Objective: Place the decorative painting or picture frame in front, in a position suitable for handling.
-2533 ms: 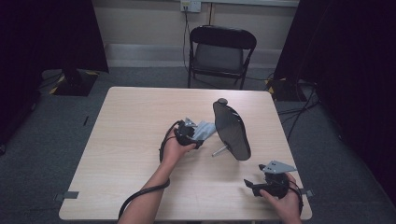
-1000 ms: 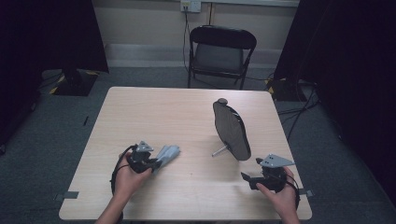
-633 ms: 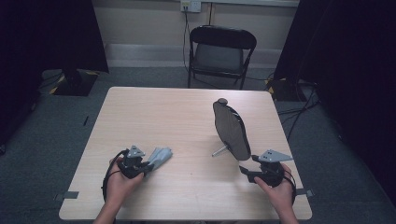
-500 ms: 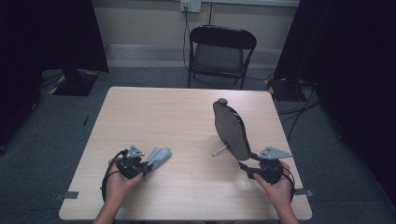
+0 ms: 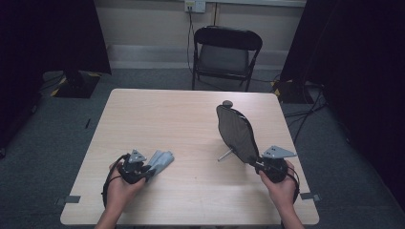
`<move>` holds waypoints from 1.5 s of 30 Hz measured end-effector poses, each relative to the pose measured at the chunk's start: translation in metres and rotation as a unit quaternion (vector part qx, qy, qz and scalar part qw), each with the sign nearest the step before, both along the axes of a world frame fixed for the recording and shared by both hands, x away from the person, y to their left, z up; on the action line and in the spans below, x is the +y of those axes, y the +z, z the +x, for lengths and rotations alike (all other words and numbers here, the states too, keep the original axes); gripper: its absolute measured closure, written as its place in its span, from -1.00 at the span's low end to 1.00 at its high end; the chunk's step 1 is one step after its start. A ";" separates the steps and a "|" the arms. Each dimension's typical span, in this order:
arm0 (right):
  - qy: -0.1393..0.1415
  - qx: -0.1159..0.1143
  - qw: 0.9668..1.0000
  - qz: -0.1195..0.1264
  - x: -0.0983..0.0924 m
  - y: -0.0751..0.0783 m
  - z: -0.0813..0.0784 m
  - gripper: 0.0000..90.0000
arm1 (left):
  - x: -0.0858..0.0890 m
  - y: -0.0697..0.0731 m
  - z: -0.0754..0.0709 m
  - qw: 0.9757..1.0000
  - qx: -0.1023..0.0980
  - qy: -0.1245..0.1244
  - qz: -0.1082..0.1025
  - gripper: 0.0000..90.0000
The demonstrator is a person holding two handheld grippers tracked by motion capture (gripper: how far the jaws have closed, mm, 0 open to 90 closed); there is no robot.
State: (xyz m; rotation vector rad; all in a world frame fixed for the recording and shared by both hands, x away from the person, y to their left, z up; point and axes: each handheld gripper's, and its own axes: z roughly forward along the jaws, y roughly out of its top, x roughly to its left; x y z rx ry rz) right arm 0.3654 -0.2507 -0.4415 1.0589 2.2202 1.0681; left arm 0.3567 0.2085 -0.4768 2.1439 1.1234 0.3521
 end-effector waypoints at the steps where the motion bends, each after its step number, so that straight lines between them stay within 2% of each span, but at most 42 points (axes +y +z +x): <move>1: 0.000 0.000 1.000 0.000 0.000 0.000 0.000 0.69 | 0.000 0.000 0.000 1.000 0.003 0.002 -0.002 0.52; 3: -0.013 -0.007 1.000 -0.013 0.000 0.001 -0.002 0.72 | 0.000 -0.001 0.000 1.000 0.007 0.009 -0.007 0.38; 7: -0.021 -0.007 1.000 -0.012 0.000 0.000 -0.003 0.73 | -0.002 -0.001 0.000 1.000 -0.001 0.010 0.000 0.23; 11: -0.029 -0.009 0.999 -0.013 0.002 0.001 -0.003 0.75 | -0.002 0.000 -0.001 1.000 -0.006 0.012 -0.010 0.13; 12: -0.035 -0.012 0.999 -0.007 0.001 0.001 -0.001 0.75 | -0.002 0.000 0.000 1.000 -0.012 0.012 -0.009 0.05; 13: -0.039 -0.012 0.999 -0.011 0.000 0.001 0.000 0.75 | -0.001 0.000 0.000 1.000 -0.015 0.011 -0.009 0.01; 21: -0.058 -0.028 0.997 -0.035 -0.005 0.001 0.009 0.75 | 0.000 0.003 0.003 0.999 -0.026 0.020 -0.015 -0.16; 26: -0.068 -0.028 0.997 -0.027 -0.007 -0.001 0.010 0.74 | 0.000 0.004 0.003 0.999 -0.027 0.020 -0.017 -0.20; 29: -0.063 -0.026 0.998 -0.021 -0.007 -0.002 0.007 0.71 | -0.001 0.004 0.003 0.999 -0.026 0.020 -0.017 -0.22; 30: -0.055 -0.021 0.998 -0.014 -0.005 -0.001 0.004 0.65 | -0.001 0.004 0.003 0.999 -0.025 0.020 -0.017 -0.22; 34: -0.051 -0.014 0.999 0.003 -0.002 0.000 -0.002 0.49 | -0.002 0.005 0.002 0.999 -0.024 0.019 -0.019 -0.23; 45: -0.026 -0.015 1.000 0.008 0.019 0.000 -0.022 0.33 | -0.005 0.005 0.002 0.999 -0.022 0.015 -0.021 -0.26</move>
